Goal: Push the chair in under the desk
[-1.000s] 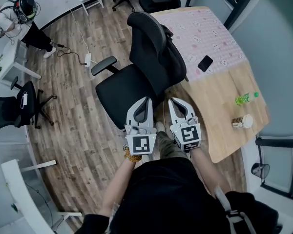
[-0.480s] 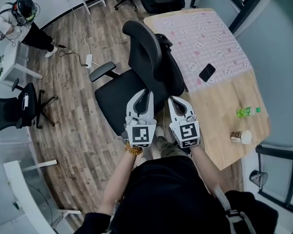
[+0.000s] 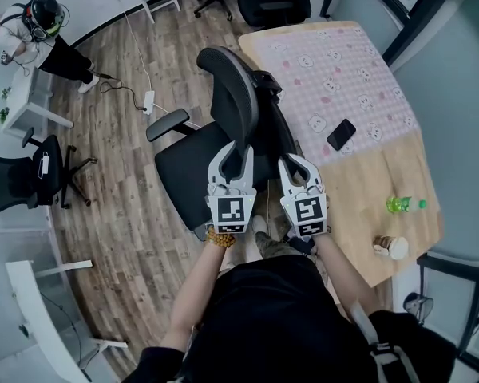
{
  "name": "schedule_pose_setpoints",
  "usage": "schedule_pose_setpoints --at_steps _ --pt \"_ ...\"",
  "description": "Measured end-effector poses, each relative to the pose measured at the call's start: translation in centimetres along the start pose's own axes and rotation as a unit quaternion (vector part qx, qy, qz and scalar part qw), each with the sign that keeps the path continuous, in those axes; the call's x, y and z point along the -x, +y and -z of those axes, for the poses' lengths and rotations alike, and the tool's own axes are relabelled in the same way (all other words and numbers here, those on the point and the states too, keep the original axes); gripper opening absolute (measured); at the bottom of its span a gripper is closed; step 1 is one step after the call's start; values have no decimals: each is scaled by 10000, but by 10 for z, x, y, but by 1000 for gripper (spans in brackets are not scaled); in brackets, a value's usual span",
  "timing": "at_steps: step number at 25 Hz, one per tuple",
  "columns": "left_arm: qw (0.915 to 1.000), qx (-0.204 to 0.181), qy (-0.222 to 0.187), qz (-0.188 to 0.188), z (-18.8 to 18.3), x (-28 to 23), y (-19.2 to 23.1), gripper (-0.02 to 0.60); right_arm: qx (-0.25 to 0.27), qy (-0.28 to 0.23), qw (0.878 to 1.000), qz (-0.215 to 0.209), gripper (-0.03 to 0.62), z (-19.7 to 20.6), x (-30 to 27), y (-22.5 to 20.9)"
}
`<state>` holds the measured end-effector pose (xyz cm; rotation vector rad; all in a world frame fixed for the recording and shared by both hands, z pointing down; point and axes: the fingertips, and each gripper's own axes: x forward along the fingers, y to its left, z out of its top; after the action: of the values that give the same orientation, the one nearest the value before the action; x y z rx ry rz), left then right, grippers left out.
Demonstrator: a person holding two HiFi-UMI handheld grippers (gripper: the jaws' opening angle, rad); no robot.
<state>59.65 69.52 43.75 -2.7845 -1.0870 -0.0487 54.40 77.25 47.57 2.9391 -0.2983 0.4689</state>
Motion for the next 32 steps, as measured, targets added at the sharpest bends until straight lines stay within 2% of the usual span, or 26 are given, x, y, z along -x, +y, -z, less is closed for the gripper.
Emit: schedule_pose_setpoints --at_steps 4,11,15,19,22,28,32 --pt "9999 61 133 -47 7 -20 2 138 -71 159 9998 120 85 11 -16 -22" --pt "9991 246 338 -49 23 -43 0 176 -478 456 9977 115 141 48 -45 -46" --pt "9982 517 293 -119 33 -52 3 170 -649 696 9954 47 146 63 -60 -50" --pt "9963 638 512 -263 38 -58 2 173 -907 969 9911 -65 138 76 -72 -47" --pt "9952 702 590 -330 39 -61 -1 165 -1086 1002 9890 14 140 78 -72 -53" --pt "9946 796 609 -260 42 -59 1 129 -1211 1040 9869 -227 133 82 -76 -51" --pt "9933 921 602 -349 37 -51 5 116 -1356 1015 9850 -332 137 77 -72 -43"
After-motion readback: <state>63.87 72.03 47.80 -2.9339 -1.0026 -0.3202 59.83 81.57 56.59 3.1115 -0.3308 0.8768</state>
